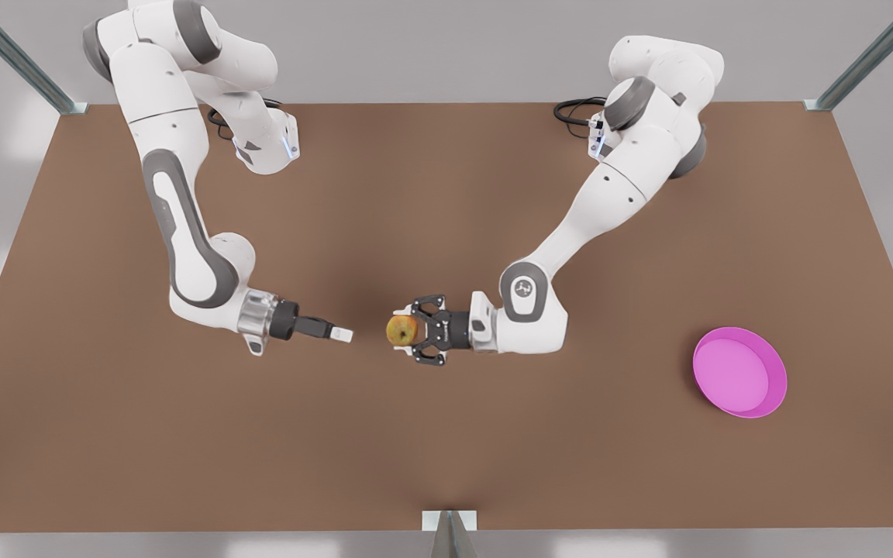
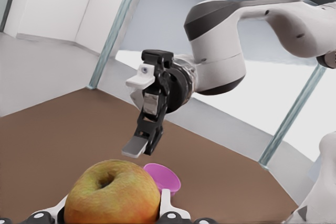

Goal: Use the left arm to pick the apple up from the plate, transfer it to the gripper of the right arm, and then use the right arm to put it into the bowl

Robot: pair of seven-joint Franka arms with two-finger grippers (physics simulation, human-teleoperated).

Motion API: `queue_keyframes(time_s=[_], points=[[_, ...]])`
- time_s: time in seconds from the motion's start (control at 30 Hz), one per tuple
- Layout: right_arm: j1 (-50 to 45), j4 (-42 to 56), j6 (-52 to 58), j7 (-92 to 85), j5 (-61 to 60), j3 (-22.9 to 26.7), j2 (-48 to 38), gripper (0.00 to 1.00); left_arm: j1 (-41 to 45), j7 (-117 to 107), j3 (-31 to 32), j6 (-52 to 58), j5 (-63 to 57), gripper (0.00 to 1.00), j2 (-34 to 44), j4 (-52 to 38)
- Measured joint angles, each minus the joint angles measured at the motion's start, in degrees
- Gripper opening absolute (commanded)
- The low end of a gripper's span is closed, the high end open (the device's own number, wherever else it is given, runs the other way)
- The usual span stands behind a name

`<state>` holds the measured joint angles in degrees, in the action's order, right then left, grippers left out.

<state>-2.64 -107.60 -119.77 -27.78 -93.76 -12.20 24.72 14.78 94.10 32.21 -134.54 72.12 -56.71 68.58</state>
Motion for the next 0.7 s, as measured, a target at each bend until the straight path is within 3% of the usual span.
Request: queue_keyframes(time_s=[0.7], points=[[-0.42,-2.63,5.0,-29.25,-6.55,-3.28,2.84,1.0,1.86,26.75,0.19,-2.93,1.93,0.65,-1.04,-1.7]])
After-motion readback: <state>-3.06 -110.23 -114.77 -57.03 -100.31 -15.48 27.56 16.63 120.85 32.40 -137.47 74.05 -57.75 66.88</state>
